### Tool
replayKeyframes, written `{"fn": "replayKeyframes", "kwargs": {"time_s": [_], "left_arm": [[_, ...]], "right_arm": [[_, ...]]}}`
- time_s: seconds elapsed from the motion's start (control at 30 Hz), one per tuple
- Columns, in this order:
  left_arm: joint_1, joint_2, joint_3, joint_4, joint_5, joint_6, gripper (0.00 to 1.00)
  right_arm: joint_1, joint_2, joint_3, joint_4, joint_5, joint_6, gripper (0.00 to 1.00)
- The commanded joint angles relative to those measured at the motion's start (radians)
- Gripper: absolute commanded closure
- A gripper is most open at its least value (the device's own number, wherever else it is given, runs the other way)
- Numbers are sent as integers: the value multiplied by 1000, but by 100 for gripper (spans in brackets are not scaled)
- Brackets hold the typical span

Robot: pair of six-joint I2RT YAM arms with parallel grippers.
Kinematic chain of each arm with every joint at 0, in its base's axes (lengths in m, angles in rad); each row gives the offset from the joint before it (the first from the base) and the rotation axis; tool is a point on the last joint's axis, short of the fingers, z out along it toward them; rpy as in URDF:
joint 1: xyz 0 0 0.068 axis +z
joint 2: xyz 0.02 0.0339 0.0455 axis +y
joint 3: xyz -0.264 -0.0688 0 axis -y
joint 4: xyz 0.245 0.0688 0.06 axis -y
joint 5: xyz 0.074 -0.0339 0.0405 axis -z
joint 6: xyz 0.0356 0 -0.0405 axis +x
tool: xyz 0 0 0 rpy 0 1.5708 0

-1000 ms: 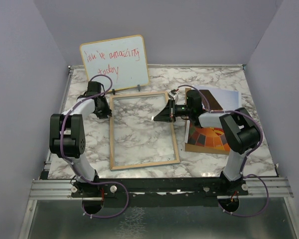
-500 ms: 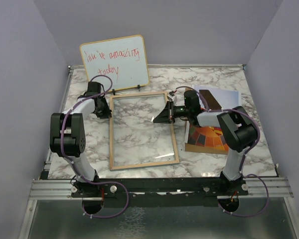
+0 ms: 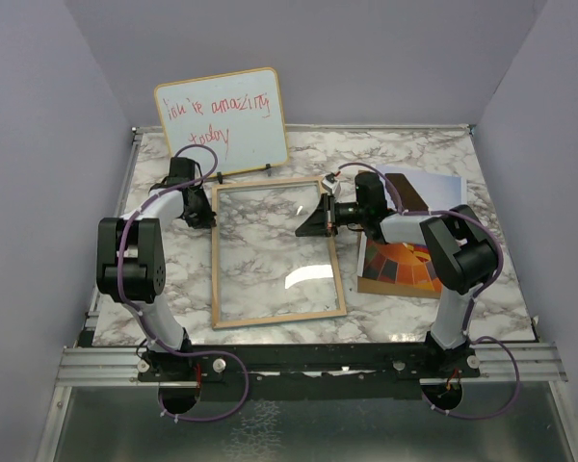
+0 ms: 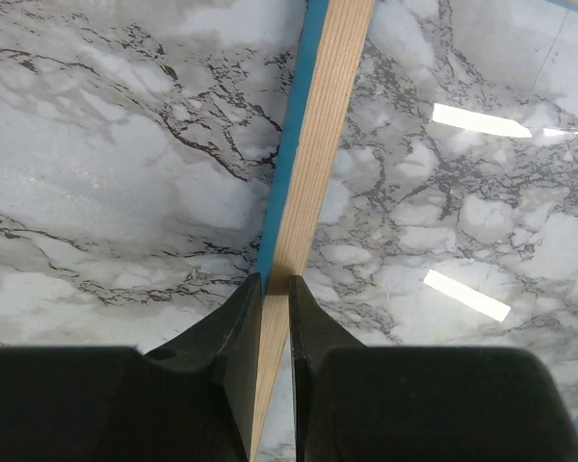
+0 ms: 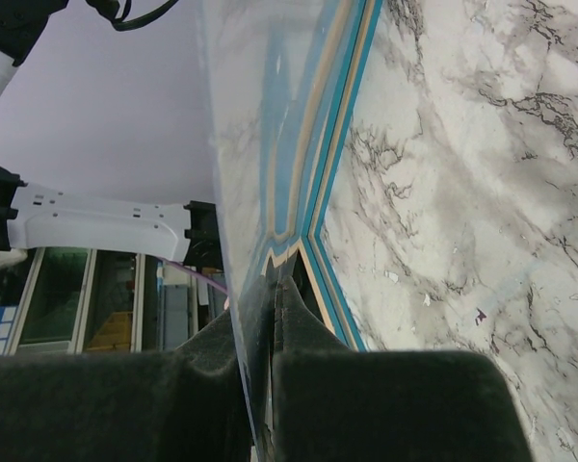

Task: Put the photo into the frame

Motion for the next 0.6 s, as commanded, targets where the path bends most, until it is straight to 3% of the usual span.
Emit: {"fn": "replayKeyframes", "kwargs": {"time_s": [0.0,0.57], "left_arm": [[-1,65,-15,-17,-25,16,82],[-2,86,-10,-19,-15,18,83]], "right_arm": [[9,9,19,-9,-31,-25,97],[8,72,82,-147,49,-91,98]]}}
